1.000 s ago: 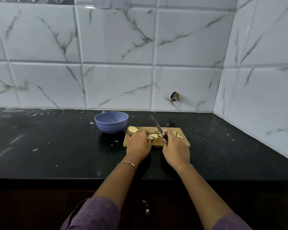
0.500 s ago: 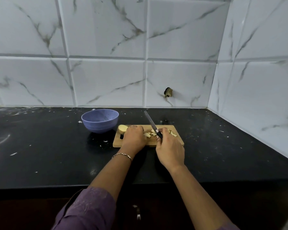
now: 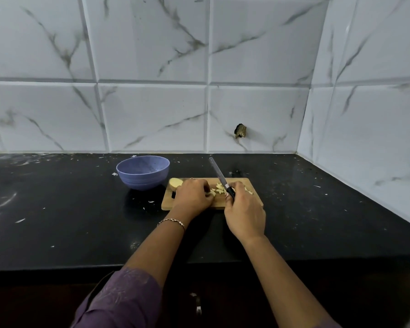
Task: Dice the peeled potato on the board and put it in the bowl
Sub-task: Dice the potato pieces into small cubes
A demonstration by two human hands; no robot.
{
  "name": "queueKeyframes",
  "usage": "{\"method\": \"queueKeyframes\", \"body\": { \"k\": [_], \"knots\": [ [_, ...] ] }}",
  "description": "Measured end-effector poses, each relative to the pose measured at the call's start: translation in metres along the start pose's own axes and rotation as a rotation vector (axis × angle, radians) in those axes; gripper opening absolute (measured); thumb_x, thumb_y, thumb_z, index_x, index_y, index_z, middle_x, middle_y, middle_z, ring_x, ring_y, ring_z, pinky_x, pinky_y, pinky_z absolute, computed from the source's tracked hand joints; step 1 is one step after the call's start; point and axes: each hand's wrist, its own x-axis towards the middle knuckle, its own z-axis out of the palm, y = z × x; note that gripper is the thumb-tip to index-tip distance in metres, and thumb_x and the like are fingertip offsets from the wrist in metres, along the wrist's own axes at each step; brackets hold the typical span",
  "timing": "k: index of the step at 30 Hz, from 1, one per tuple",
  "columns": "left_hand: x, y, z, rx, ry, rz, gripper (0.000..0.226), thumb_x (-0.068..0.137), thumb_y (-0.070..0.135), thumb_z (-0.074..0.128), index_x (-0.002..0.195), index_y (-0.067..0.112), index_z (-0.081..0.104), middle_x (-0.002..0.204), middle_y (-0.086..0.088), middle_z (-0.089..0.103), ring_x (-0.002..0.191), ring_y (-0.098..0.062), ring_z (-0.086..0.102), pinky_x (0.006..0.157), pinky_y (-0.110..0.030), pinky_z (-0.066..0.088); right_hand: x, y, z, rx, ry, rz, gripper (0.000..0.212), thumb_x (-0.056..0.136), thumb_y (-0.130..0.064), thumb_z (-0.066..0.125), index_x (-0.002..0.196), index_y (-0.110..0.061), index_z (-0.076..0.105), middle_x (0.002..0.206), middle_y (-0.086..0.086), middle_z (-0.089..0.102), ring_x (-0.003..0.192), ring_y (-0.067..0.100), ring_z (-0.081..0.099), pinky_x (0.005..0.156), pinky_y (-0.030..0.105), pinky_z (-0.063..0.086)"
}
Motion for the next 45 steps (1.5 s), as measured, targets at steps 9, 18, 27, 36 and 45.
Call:
{"method": "queueKeyframes", "body": {
  "k": [9,18,27,36,45],
  "knots": [
    [-0.010,0.003,-0.016,0.105,-0.033,0.039,0.017,0.088,0.031,0.059,0.099,0.019,0.061,0.105,-0.004,0.067,0.102,-0.023,0.060,0.088,-0.038,0.049,-0.003,-0.002,-0.005,0.028,0.007,0.043,0.020,0.100,-0.024,0.055,0.120,-0.024,0.054,0.102,-0.007,0.065,0.094,0.015,0.063,0.070,0.033,0.051],
    [0.001,0.013,-0.007,0.143,-0.059,0.038,0.037,0.092,0.047,0.055,0.113,0.018,0.059,0.115,-0.007,0.064,0.111,-0.026,0.057,0.092,-0.040,0.047,-0.003,-0.002,-0.008,0.062,0.003,0.060,0.025,0.100,-0.023,0.055,0.124,-0.025,0.055,0.106,-0.007,0.064,0.098,0.015,0.063,0.073,0.032,0.051],
    [0.001,0.012,-0.003,0.131,-0.066,-0.002,0.034,0.088,0.036,0.057,0.115,0.017,0.049,0.117,-0.008,0.062,0.113,-0.029,0.057,0.090,-0.041,0.044,-0.002,-0.001,-0.006,0.052,-0.002,0.054,0.026,0.100,-0.025,0.054,0.126,-0.025,0.054,0.109,-0.006,0.065,0.100,0.015,0.062,0.074,0.031,0.050],
    [0.005,0.009,-0.001,0.130,-0.073,0.040,0.026,0.093,0.034,0.057,0.111,0.020,0.070,0.116,-0.007,0.060,0.110,-0.025,0.056,0.092,-0.040,0.049,0.000,0.001,-0.004,0.029,-0.010,0.049,0.025,0.100,-0.026,0.055,0.125,-0.025,0.054,0.105,-0.008,0.065,0.094,0.011,0.061,0.067,0.025,0.046],
    [-0.006,0.011,-0.001,0.143,-0.014,0.007,0.023,0.094,0.034,0.055,0.101,0.017,0.068,0.107,-0.006,0.062,0.105,-0.024,0.057,0.091,-0.042,0.048,-0.002,0.000,-0.005,0.053,-0.024,0.049,0.028,0.099,-0.025,0.055,0.127,-0.027,0.055,0.107,-0.007,0.066,0.100,0.016,0.062,0.074,0.031,0.050]
  ]
}}
